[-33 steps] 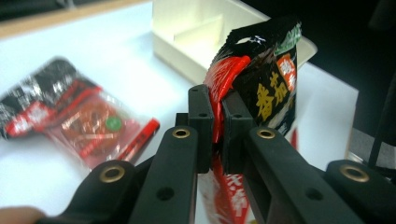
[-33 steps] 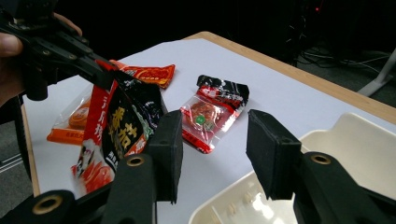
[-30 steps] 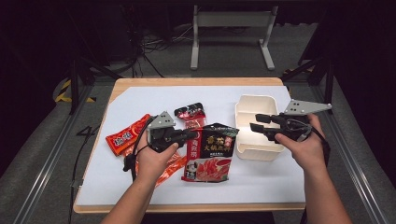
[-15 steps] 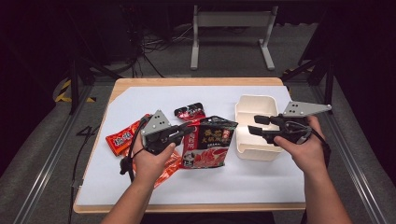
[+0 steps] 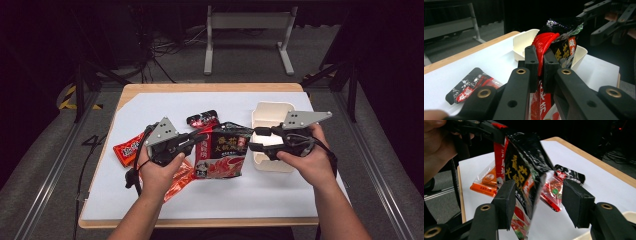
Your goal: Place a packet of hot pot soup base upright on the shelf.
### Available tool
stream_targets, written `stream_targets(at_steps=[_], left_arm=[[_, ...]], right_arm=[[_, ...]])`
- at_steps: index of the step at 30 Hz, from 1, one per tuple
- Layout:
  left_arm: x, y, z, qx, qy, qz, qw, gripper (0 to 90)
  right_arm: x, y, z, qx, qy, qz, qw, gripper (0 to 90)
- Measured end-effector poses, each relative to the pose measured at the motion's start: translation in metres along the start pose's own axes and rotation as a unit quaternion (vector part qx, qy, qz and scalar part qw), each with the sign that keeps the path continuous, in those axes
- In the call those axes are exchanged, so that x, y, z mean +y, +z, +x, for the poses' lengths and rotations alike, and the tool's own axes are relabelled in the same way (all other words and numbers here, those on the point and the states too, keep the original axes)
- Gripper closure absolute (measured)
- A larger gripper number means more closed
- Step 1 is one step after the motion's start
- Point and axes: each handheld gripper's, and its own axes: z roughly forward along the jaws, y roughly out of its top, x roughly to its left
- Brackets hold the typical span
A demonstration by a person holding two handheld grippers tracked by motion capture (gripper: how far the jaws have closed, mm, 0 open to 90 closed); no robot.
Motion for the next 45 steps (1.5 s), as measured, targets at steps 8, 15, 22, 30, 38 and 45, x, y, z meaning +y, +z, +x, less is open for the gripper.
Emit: stream_targets(at_steps=[8, 15, 22, 30, 38, 45], left_arm=[[0.0, 0.0, -0.002, -0.006, -0.002, -0.001, 1.0, 85.7], [0.001, -0.002, -0.002, -0.012, -0.004, -0.008, 0.9999, 85.6], [0.002, -0.005, -0.001, -0.014, -0.006, -0.019, 0.9997, 85.6], [0.002, -0.006, 0.0, -0.016, -0.007, -0.02, 0.9996, 85.5], [0.002, -0.007, 0.002, -0.022, -0.012, -0.022, 0.9994, 85.3], [0.003, -0.006, 0.004, -0.034, -0.006, -0.018, 0.9993, 82.4]], right_arm=[[0.009, 0.027, -0.003, 0.028, -0.01, 0.006, 0.9995, 41.2], [0.011, 0.049, -0.004, 0.067, -0.014, 0.008, 0.9976, 40.5], [0.01, 0.062, -0.001, 0.099, -0.019, 0.0, 0.9949, 40.6], [0.012, 0.067, -0.001, 0.107, -0.028, 0.003, 0.9938, 56.1], [0.017, 0.067, -0.006, 0.127, -0.039, 0.021, 0.9909, 75.3], [0.024, 0.064, -0.01, 0.125, -0.044, 0.038, 0.9904, 80.6]])
